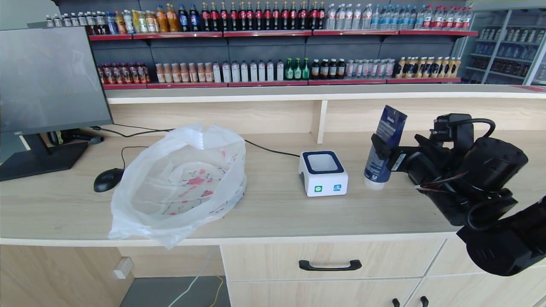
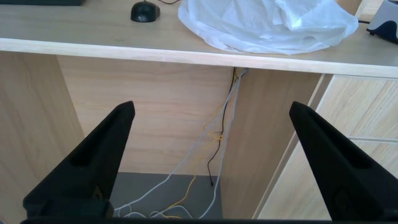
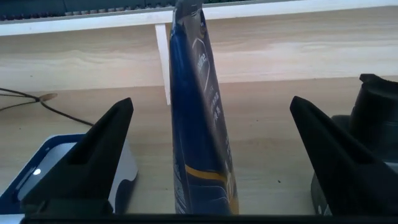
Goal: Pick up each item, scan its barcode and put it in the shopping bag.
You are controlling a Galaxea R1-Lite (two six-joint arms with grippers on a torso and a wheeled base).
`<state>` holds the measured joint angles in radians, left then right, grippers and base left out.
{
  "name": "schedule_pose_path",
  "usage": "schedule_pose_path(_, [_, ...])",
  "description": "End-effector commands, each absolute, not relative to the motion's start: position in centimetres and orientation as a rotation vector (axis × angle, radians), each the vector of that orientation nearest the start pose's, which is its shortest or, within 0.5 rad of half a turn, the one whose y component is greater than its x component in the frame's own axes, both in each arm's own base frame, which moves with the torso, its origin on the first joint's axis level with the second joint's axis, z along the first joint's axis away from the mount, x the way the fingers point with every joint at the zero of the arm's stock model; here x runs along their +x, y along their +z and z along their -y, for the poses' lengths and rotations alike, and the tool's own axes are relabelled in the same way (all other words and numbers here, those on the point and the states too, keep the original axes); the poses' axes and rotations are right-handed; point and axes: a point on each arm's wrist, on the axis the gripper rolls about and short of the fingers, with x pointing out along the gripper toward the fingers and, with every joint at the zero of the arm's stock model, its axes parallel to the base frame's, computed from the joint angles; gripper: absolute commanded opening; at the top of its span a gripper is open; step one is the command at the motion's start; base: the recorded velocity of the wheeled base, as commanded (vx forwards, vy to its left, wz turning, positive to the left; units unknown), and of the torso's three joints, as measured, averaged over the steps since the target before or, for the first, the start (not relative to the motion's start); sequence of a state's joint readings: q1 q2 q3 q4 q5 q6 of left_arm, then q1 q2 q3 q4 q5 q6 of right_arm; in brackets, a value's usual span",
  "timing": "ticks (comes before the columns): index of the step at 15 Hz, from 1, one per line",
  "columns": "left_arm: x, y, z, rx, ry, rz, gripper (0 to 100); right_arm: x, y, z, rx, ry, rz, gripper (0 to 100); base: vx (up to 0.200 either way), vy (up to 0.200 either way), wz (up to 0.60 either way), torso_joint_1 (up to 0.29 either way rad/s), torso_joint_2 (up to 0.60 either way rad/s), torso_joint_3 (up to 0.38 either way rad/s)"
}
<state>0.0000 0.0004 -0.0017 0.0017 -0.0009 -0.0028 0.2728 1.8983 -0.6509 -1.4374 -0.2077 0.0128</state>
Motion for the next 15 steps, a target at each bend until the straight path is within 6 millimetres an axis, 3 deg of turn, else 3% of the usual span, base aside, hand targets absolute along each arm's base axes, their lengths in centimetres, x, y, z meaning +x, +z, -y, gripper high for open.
schedule_pose_path(1, [-2.3, 7.6, 0.0, -0.003, 0.000, 0.000, 100, 32.0, 15.4, -8.4, 0.054, 0.065, 0.165, 100, 0.000, 0.000, 0.00, 0.000, 0.00, 0.000])
schedule_pose_path(6, [-2.3, 7.6, 0.0, -0.003, 0.000, 0.000, 100, 34.0, 14.5, -8.5, 0.051, 0.053, 0.162, 100, 0.000, 0.000, 0.00, 0.000, 0.00, 0.000])
schedule_pose_path(15, [-2.3, 7.6, 0.0, -0.003, 0.002, 0.000, 100, 35.0, 12.8, -8.1, 0.052, 0.038, 0.122, 100, 0.000, 0.000, 0.00, 0.000, 0.00, 0.000])
